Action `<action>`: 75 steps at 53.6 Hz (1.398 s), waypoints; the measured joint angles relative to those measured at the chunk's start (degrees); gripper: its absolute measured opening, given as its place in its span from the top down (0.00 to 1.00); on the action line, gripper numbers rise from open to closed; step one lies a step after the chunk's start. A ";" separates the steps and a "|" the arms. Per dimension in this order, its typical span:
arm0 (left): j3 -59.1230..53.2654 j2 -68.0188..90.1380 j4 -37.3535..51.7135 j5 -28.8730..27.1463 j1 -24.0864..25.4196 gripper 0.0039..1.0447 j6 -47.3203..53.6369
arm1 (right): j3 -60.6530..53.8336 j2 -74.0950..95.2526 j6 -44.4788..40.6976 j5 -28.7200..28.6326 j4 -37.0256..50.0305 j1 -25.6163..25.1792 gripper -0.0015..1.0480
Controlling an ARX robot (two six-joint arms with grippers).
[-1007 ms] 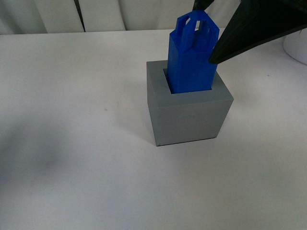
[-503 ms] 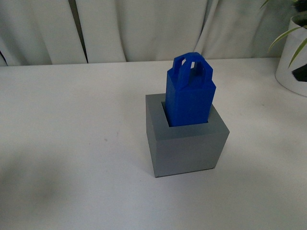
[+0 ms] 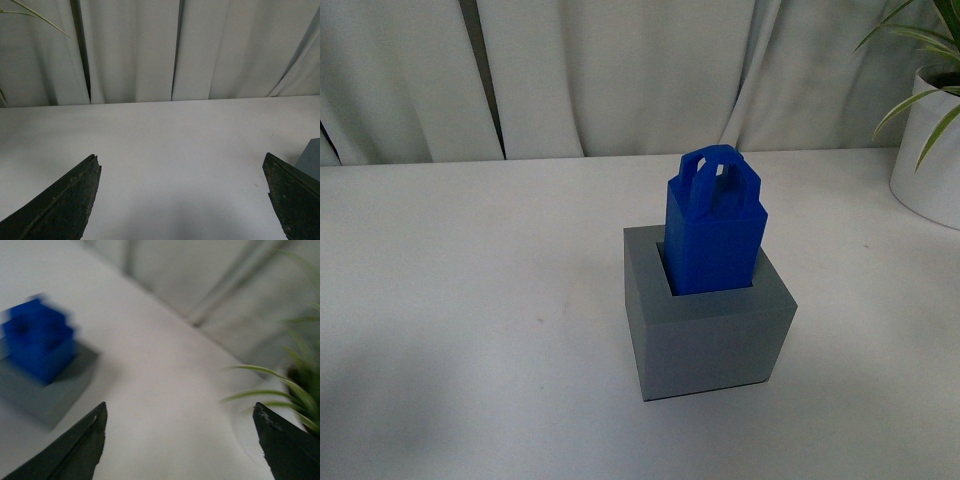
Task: Insert blue part into gray base
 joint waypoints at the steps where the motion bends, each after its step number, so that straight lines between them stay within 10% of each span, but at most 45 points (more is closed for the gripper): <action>1: 0.00 0.00 0.00 0.00 0.00 0.06 0.00 | -1.16 -0.42 1.79 2.01 2.40 0.09 0.26; 6: 0.00 0.00 0.00 -0.15 0.00 0.06 0.00 | -10.01 -4.55 16.94 14.10 19.34 -1.07 0.44; 22: 0.00 0.00 0.00 -0.02 0.00 0.06 0.00 | -20.28 -13.70 25.53 8.61 21.77 -5.60 0.99; 75: 0.00 0.00 0.00 -0.02 0.02 0.06 -0.02 | -30.51 -36.50 26.08 6.95 9.92 -8.46 0.98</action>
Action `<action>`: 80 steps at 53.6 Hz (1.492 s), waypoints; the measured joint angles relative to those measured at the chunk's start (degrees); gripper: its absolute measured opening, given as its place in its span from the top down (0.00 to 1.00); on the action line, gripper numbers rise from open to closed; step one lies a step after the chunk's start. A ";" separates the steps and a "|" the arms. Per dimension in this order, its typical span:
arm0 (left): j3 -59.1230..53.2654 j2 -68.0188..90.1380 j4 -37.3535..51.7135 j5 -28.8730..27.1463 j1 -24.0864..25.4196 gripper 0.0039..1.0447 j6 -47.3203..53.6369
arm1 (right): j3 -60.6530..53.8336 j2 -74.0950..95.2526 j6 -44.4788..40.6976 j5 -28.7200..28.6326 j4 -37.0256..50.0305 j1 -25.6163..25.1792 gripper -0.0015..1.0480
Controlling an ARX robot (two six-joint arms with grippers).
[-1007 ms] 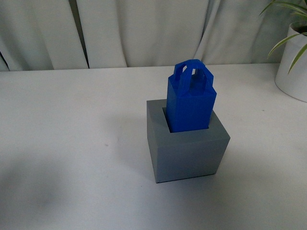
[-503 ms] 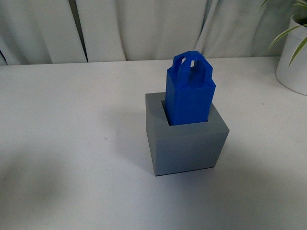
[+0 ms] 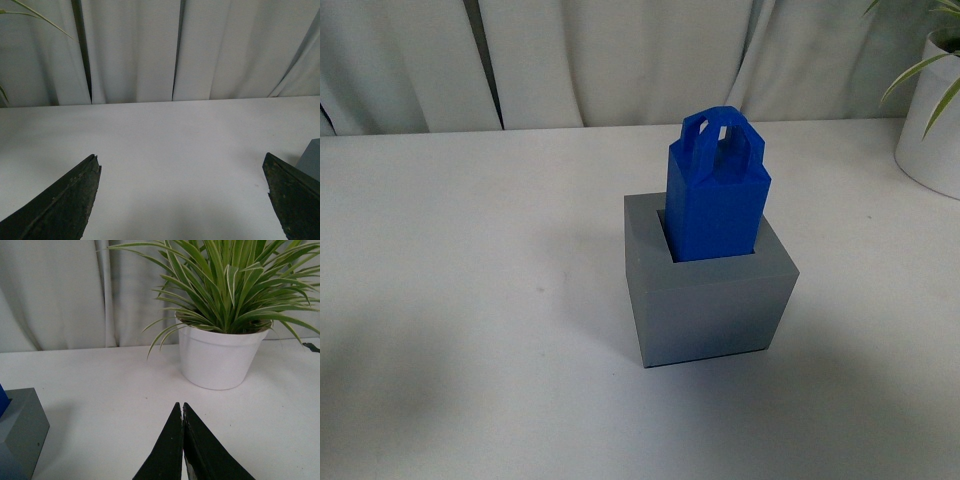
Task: Insert blue part into gray base
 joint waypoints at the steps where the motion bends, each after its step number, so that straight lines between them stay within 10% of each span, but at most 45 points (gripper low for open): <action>1: 0.00 0.00 0.00 0.00 0.00 0.06 0.02 | 0.00 -0.50 0.00 0.00 -0.46 0.00 0.98; 61: 0.00 0.00 0.00 0.02 0.00 0.06 0.02 | 0.07 -19.63 0.02 -0.07 -19.76 0.00 0.98; 80: 0.00 0.00 0.00 0.00 0.00 0.06 0.02 | 0.07 -19.63 0.00 -0.07 -19.76 0.00 0.45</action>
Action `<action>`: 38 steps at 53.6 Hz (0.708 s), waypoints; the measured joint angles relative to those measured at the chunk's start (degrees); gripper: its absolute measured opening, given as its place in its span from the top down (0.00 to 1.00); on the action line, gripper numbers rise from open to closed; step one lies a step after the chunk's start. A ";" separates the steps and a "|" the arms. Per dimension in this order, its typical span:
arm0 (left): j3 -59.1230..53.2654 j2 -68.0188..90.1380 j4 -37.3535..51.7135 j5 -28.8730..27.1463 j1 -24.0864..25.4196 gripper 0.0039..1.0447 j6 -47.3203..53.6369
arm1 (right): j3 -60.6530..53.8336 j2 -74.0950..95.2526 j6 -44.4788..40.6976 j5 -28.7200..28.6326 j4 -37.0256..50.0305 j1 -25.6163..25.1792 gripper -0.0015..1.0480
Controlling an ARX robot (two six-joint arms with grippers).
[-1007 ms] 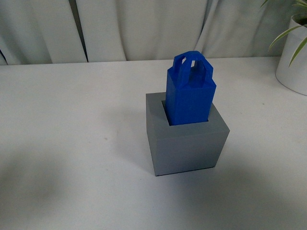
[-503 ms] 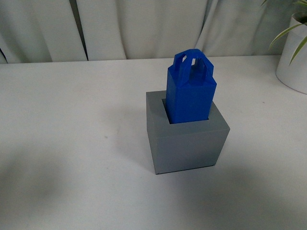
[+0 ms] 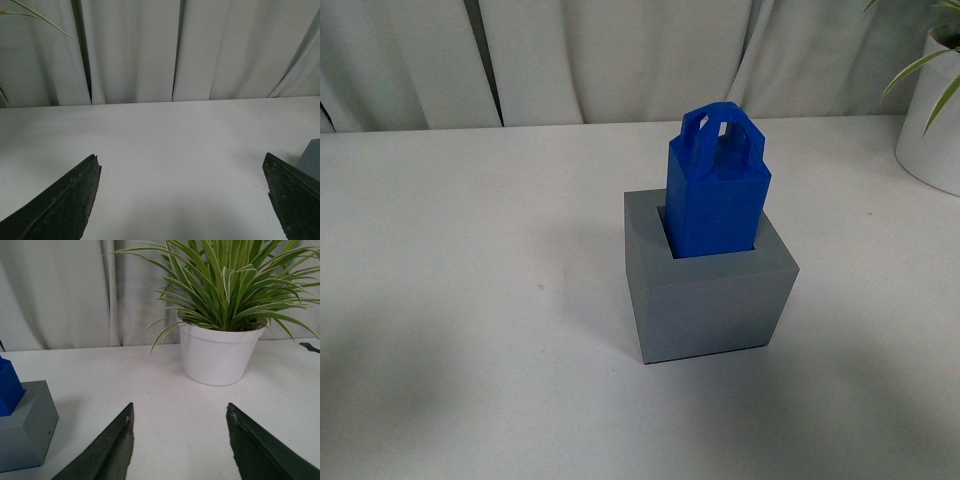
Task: Insert blue part into gray base
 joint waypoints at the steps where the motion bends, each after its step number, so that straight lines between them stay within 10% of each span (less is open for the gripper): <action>1: 0.00 0.00 0.00 0.00 -0.02 0.06 0.00 | 0.00 0.00 0.00 0.00 0.00 0.00 0.41; 14: 0.00 0.00 0.00 0.02 0.00 0.06 0.00 | 0.00 0.00 0.04 0.00 0.00 0.00 0.05; 38: 0.00 0.00 0.00 0.00 0.00 0.06 0.00 | 0.00 0.00 0.07 0.00 0.00 0.00 0.07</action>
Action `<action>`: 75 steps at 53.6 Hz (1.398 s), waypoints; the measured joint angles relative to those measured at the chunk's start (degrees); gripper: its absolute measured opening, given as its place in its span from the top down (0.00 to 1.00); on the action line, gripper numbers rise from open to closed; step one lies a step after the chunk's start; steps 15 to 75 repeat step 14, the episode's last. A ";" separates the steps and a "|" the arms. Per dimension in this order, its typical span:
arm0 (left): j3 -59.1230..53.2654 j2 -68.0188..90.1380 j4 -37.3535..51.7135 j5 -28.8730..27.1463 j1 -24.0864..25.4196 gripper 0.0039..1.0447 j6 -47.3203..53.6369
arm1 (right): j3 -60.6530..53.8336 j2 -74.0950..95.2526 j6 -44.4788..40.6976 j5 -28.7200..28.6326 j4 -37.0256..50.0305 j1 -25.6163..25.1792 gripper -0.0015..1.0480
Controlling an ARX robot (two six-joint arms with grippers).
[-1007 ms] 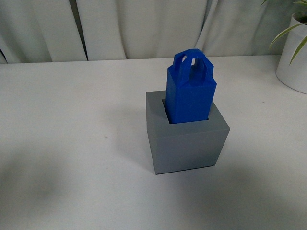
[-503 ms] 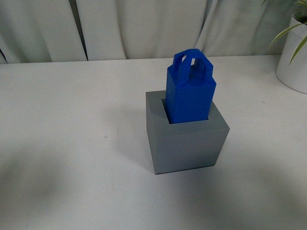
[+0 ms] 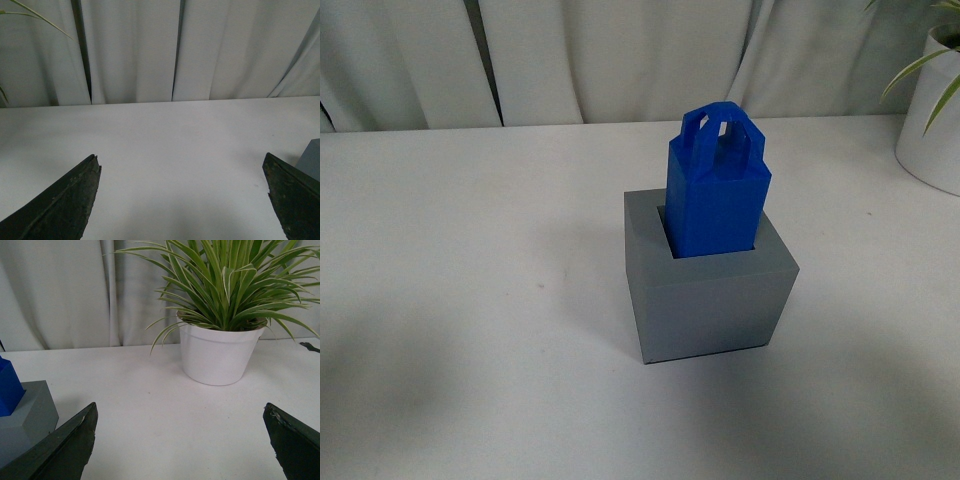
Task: Insert blue part into gray base
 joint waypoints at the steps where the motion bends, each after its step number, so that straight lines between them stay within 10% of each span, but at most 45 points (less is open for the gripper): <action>1: 0.00 0.00 0.00 0.00 0.00 0.06 0.00 | 0.00 0.00 0.00 0.02 0.00 0.00 0.07; 75: 0.00 0.00 0.00 0.00 0.00 0.06 0.00 | 0.00 0.00 0.00 0.00 0.00 0.00 0.07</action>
